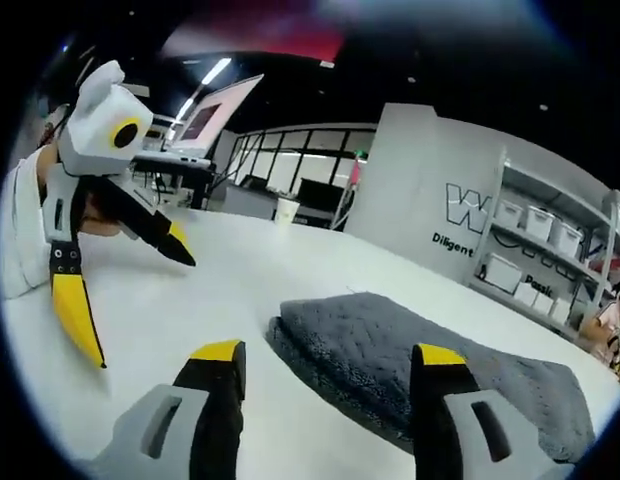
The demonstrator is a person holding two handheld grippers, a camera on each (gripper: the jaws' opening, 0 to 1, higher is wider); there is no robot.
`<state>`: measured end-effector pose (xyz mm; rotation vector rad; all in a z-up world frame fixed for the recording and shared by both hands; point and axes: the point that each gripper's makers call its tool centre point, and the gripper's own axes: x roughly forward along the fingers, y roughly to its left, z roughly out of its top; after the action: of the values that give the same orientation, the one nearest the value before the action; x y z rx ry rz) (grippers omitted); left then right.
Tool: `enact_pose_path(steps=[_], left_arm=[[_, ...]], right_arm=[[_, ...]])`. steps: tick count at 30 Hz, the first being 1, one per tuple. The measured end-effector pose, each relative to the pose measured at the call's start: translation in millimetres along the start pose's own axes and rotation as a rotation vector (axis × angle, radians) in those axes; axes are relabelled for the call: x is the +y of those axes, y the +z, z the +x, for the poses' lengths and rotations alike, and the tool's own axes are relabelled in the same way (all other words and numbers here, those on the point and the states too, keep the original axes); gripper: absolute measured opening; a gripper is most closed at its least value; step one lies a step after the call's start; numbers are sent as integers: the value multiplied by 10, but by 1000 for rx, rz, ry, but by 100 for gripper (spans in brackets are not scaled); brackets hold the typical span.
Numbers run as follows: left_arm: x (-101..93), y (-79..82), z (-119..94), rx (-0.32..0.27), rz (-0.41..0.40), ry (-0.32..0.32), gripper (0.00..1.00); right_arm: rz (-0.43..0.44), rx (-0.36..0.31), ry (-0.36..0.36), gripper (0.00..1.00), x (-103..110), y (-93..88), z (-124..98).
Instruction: Open the folded towel by lifting each exposed corner and separating the folded layers until the towel lies flat within the target outline without major curled edges
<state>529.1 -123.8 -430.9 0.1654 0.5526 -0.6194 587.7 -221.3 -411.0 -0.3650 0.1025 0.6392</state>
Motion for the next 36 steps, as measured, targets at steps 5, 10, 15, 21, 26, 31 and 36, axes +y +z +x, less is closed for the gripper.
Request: enact_pose_path(steps=[5,10,15,21,26,31,36], left_arm=[[2,1,0,0,-2,3,96],[13,2,-6,-1,-4,6,96],[12,1,1,2,-1,6,96],[1,-13,16,11,6,4,96],[9,-3,3,4,0,7,96],[5,-3,10,5,1,5,96],[1,-15,12,10,4,7,96]], right_arm=[[4,-3,2,63,15,11,13],[2,1,4,62,23,7,16],[1,1,3,60,23,7,13],[2,-3,13,59,38,17,21],[-18,-11,30,53,82,37,23],[-27,-34,48,41,119,85,43],[-45,-22,55,37,149,94,143]])
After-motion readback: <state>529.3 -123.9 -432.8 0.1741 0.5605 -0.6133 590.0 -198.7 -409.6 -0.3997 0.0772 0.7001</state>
